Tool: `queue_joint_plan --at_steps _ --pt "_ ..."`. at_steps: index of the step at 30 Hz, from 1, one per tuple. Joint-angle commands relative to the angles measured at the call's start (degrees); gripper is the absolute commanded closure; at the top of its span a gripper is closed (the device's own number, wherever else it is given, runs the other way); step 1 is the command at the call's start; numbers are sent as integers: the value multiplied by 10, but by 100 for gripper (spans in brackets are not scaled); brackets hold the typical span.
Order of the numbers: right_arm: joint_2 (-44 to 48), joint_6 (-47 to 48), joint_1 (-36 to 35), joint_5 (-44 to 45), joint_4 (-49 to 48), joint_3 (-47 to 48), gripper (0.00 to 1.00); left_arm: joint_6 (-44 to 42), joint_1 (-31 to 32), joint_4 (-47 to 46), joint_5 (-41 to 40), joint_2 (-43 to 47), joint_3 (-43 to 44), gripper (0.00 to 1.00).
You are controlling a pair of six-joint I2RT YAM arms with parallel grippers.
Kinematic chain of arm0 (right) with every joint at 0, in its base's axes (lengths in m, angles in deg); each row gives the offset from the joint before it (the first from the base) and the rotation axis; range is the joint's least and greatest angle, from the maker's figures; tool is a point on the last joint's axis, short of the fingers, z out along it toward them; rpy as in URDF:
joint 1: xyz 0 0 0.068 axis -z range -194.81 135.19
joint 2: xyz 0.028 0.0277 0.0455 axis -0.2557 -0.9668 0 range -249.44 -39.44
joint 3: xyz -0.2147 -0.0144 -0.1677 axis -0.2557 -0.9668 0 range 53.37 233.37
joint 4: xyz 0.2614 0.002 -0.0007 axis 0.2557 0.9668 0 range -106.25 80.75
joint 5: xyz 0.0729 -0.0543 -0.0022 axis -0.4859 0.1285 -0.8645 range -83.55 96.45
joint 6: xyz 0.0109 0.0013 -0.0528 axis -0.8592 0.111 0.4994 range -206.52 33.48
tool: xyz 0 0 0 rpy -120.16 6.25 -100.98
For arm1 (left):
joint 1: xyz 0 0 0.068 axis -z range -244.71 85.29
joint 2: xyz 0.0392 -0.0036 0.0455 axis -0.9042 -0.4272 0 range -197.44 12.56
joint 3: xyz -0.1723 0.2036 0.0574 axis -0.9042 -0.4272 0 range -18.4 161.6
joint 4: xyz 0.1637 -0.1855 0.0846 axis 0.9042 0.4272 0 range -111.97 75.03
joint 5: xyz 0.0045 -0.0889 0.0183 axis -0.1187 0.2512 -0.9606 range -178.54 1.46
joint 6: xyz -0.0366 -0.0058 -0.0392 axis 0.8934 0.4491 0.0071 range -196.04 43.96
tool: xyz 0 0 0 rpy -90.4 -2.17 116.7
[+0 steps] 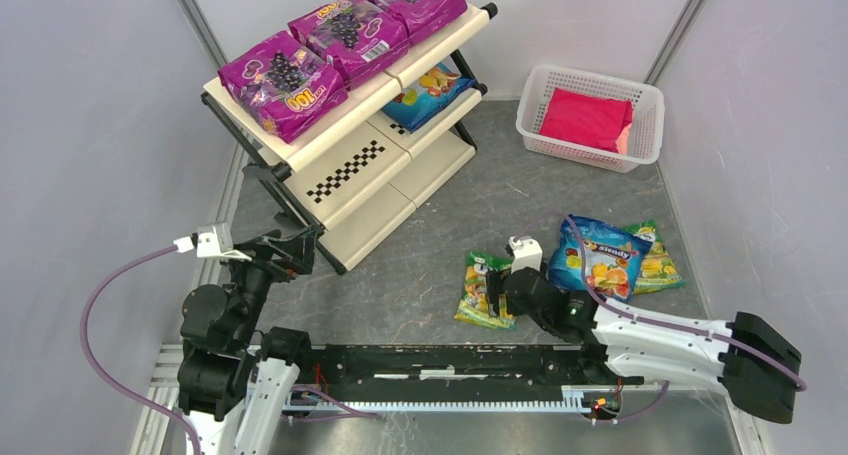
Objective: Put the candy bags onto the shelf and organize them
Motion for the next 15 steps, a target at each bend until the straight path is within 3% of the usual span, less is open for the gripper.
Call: queue_joint_plan --at_steps 1,6,12,15 --pt "-54 169 56 38 -124 25 7 -35 1 -23 0 -6 0 0" --pt "-168 314 138 -45 -248 73 9 -35 1 -24 1 -12 0 0" --pt "-291 453 149 -223 -272 200 2 -35 1 -23 2 -22 1 0" --pt "-305 481 149 -257 -263 233 2 -35 1 -24 0 -24 0 0"
